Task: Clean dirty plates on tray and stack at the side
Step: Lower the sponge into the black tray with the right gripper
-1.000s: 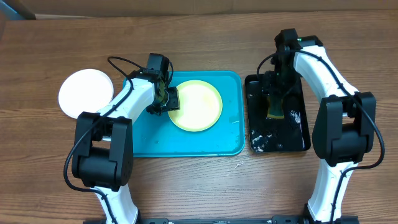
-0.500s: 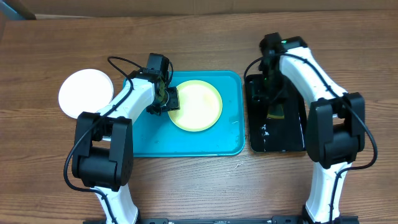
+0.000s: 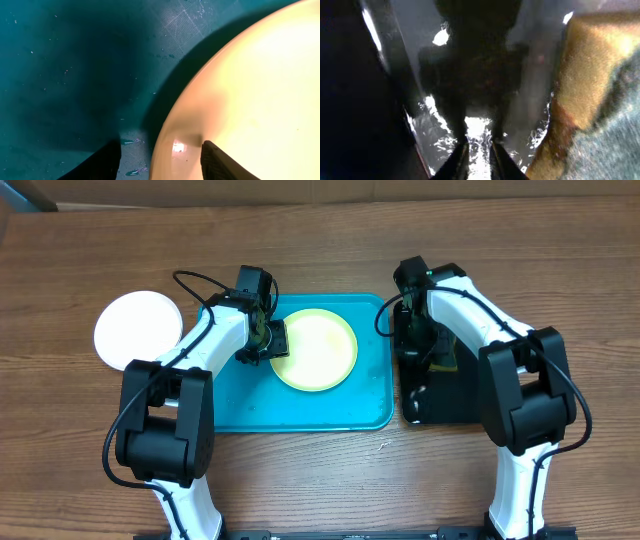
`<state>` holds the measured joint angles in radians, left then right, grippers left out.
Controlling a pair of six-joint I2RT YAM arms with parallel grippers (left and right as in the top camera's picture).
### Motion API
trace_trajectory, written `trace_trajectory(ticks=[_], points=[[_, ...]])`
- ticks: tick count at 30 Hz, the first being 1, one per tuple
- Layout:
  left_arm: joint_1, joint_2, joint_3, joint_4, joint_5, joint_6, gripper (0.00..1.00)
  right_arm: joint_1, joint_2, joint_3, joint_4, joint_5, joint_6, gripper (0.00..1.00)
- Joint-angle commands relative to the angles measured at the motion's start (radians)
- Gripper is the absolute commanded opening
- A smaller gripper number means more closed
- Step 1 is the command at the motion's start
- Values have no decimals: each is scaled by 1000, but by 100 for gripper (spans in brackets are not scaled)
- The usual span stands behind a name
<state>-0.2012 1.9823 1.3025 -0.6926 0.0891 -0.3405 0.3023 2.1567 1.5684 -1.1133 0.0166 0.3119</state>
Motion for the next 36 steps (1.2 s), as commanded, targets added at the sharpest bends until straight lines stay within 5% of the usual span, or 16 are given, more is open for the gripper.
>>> trace_trajectory(ticks=[1, 8, 30, 36], points=[[-3, 21, -13, -10, -14, 3, 54, 0, -20, -34, 34, 15, 7, 36], [-3, 21, -13, -10, -14, 3, 54, -3, -21, 24, 35, 5, -1, 45], [-3, 21, -13, -10, -14, 3, 54, -21, -21, 79, 58, -142, 41, 42], [-3, 21, -13, -10, -14, 3, 54, -48, -21, 207, -66, -145, 38, 42]])
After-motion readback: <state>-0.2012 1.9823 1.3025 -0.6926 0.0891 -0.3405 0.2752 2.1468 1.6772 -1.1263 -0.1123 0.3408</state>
